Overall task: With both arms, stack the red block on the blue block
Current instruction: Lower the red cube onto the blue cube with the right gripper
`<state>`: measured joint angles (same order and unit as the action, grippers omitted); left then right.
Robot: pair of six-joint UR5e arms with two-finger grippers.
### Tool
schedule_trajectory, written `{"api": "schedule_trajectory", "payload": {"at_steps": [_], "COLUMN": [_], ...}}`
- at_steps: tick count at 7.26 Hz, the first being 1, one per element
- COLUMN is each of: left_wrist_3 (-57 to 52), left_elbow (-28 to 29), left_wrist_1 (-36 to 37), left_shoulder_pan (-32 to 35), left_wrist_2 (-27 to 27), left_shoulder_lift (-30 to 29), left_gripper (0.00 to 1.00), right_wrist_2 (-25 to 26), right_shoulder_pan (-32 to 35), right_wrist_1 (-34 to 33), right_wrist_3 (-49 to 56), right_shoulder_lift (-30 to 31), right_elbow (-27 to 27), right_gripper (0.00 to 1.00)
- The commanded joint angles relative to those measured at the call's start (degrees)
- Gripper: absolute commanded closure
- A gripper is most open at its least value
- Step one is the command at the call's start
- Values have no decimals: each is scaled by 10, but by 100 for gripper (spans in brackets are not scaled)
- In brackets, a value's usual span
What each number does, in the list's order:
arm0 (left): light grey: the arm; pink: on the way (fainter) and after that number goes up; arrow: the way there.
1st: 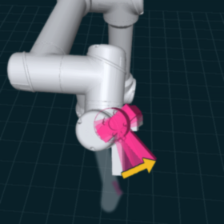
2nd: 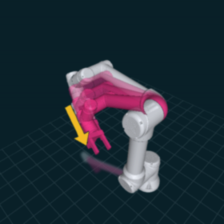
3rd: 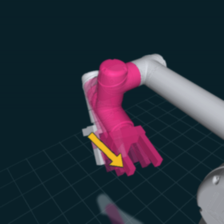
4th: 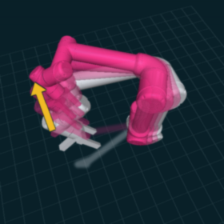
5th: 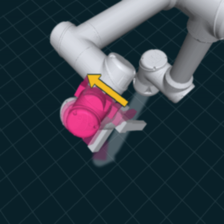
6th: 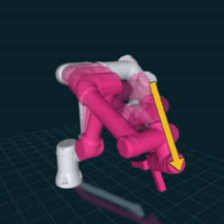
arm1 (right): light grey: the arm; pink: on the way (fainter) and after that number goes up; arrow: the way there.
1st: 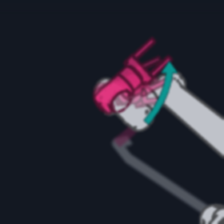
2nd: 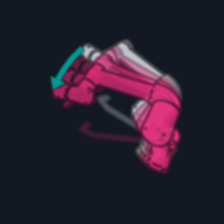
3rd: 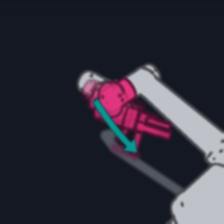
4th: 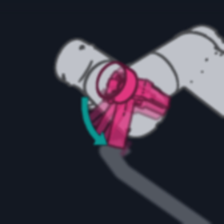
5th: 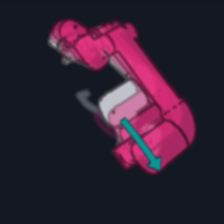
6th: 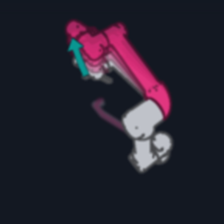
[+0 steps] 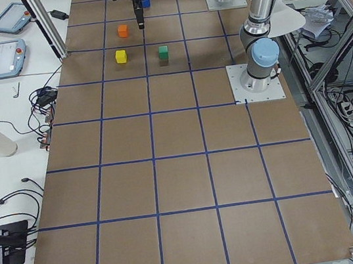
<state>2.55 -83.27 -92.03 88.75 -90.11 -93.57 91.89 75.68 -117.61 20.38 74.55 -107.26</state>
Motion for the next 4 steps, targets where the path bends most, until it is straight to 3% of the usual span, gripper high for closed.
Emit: {"api": "schedule_trajectory", "payload": {"at_steps": [1, 4], "left_wrist_3": [0, 0], "left_elbow": [-1, -3], "left_wrist_1": [0, 1], "left_shoulder_pan": [0, 2], "left_wrist_2": [-1, 0], "left_shoulder_lift": [0, 0], "left_gripper": [0, 0], "right_wrist_2": [-3, -2], "right_shoulder_pan": [0, 0], "right_wrist_1": [-2, -2], "right_wrist_3": [0, 0], "right_shoulder_lift": [2, 3], "right_elbow": [-1, -1], "right_gripper": [100, 100]}}
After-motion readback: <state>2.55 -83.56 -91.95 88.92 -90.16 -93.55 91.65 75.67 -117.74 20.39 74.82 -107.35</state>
